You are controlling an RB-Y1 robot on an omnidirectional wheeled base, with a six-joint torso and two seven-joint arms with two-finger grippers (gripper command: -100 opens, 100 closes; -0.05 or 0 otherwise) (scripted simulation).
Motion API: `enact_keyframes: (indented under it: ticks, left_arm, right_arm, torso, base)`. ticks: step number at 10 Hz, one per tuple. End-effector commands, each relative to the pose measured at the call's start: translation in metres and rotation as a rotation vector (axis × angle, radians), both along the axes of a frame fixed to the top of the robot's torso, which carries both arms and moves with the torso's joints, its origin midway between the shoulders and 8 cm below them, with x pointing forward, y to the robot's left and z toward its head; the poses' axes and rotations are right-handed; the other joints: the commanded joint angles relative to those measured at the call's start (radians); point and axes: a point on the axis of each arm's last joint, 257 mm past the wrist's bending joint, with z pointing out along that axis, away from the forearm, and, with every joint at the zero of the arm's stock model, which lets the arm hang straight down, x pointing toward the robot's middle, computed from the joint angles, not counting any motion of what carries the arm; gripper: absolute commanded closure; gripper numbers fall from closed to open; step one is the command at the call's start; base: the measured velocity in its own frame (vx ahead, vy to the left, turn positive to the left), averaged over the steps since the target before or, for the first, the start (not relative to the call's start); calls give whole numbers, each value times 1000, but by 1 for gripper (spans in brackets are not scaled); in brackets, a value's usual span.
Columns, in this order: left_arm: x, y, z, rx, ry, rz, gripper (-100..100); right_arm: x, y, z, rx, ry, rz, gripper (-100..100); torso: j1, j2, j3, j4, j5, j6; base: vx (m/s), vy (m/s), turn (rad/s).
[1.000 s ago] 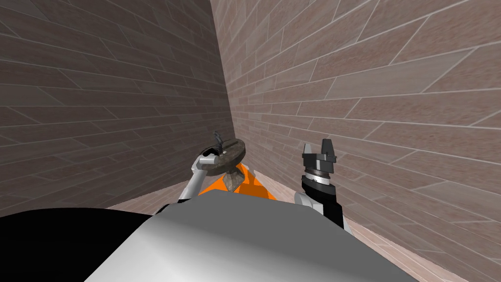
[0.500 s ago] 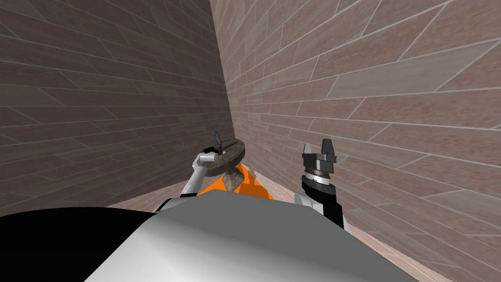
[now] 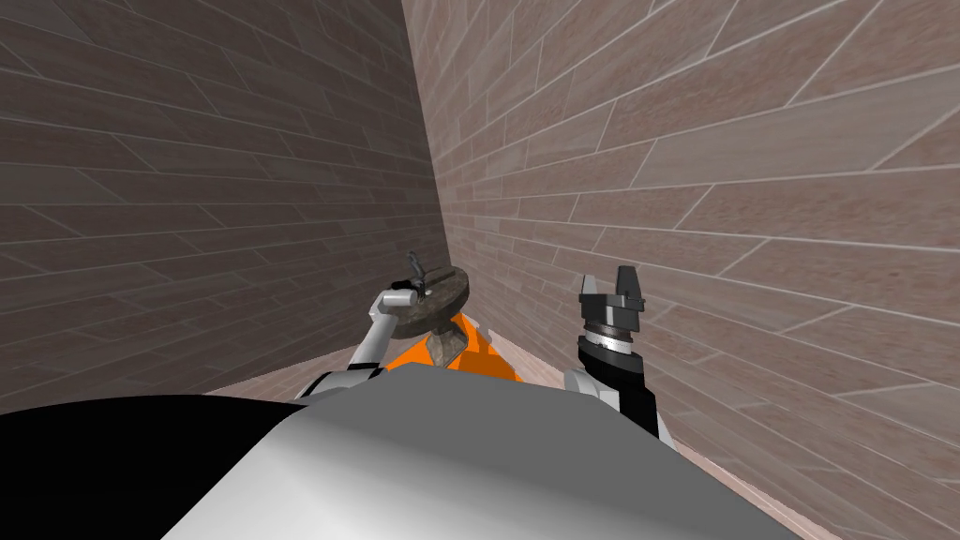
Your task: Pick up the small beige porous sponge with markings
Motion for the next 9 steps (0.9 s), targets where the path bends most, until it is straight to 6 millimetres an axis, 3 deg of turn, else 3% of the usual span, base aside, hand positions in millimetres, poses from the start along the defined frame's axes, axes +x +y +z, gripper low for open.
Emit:
enact_keyframes:
  ticks: [1, 9]
  left_arm:
    - [-4, 4, -11, -21, 55, 12, -100]
    - [-28, 17, -52, -103, 274, 66, -100]
  right_arm:
    - [0, 0, 0, 0, 0, 0, 0]
    - [0, 0, 0, 0, 0, 0, 0]
  torso:
    - [0, 0, 0, 0, 0, 0]
    - [0, -1, -1, 0, 0, 0]
  base:
    - [28, -25, 41]
    - [35, -23, 46]
